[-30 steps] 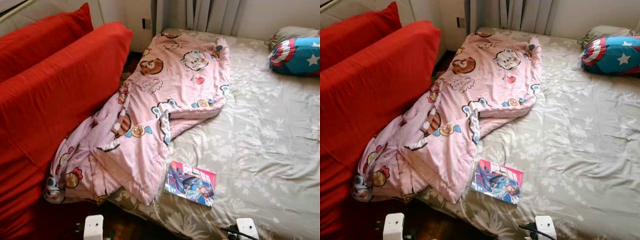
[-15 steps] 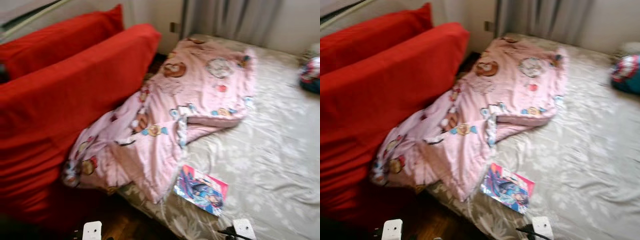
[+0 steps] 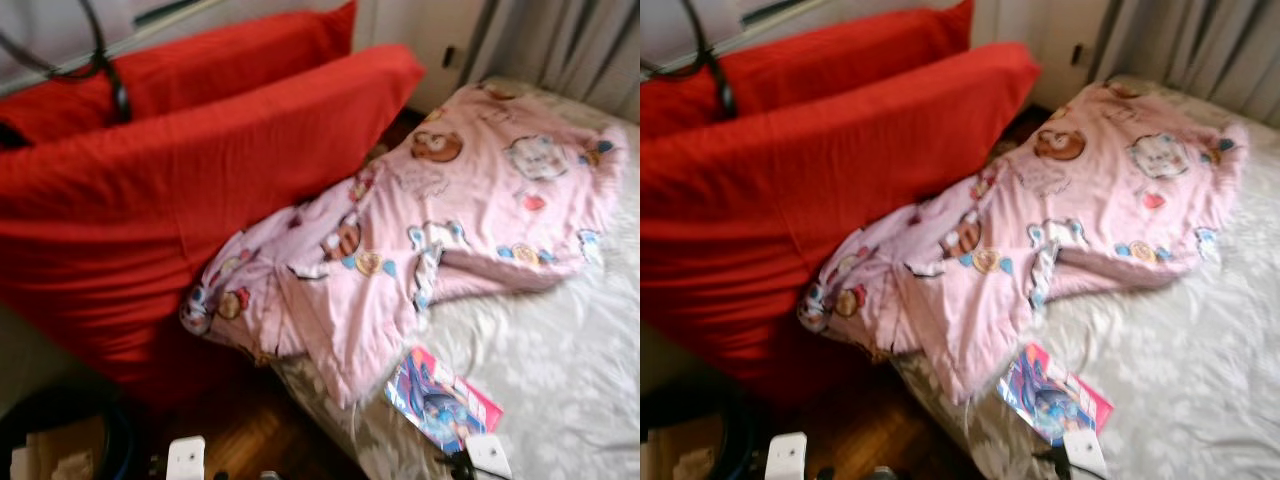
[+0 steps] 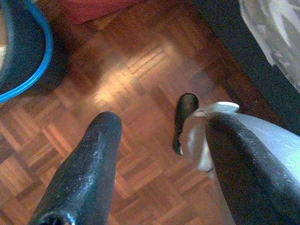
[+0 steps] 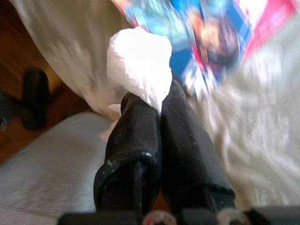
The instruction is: Clean up the room
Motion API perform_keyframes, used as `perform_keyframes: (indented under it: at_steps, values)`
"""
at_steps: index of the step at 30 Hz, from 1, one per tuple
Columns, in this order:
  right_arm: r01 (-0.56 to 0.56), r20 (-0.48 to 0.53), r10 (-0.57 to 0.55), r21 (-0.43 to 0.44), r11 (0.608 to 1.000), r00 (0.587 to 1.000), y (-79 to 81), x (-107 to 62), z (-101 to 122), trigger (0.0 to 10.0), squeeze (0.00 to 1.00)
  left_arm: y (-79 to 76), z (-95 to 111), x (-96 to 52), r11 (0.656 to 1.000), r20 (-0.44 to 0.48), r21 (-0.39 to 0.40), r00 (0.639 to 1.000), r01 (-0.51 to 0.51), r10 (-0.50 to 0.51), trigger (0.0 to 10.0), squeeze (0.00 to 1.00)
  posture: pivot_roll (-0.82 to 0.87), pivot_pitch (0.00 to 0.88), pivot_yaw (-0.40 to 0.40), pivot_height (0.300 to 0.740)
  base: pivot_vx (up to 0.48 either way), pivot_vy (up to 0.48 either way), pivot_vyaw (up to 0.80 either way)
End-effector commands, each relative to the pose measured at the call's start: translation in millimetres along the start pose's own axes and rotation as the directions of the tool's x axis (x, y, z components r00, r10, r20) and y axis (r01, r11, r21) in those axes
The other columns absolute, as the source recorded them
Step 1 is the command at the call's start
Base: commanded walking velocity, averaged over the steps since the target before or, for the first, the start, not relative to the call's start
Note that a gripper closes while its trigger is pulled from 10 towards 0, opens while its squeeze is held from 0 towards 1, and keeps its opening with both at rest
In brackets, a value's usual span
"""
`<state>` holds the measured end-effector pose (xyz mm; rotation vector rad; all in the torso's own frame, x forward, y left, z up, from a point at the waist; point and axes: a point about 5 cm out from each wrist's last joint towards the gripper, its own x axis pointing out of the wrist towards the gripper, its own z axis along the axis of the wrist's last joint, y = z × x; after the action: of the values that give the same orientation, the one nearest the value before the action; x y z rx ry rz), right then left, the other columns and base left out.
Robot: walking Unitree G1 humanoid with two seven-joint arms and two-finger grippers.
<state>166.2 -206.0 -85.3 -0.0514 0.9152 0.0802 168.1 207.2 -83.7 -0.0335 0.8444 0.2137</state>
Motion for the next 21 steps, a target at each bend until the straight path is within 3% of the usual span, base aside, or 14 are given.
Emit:
perform_keyframes:
  at_steps: [1, 7, 21]
  values:
    - [0.006, -0.033, -0.006, -0.001, 1.0, 0.999, -2.1, -3.0, -10.2, 10.0, 0.0, 2.0, -15.1, -4.0, 1.0, -0.058, -0.007, 0.998, -0.017, 0.016, 10.0, 0.0, -0.05, 0.183, -0.023, 0.731, 0.0, 0.0, 0.77]
    - [0.004, -0.034, -0.004, 0.003, 1.0, 0.999, -1.4, -2.7, -9.9, 10.0, 0.0, 4.6, -18.4, -4.9, 0.999, -0.075, -0.021, 0.997, -0.031, 0.029, 10.0, 0.0, -0.05, 0.19, -0.023, 0.731, 0.0, 0.0, 0.77]
    - [0.006, -0.043, -0.004, 0.036, 0.999, 0.999, -0.2, -2.4, -11.0, 10.0, 0.0, 9.1, -23.9, -6.7, 0.999, -0.1, -0.004, 0.994, -0.033, 0.032, 10.0, 0.0, -0.05, 0.199, -0.022, 0.731, 0.0, 0.0, 0.0]
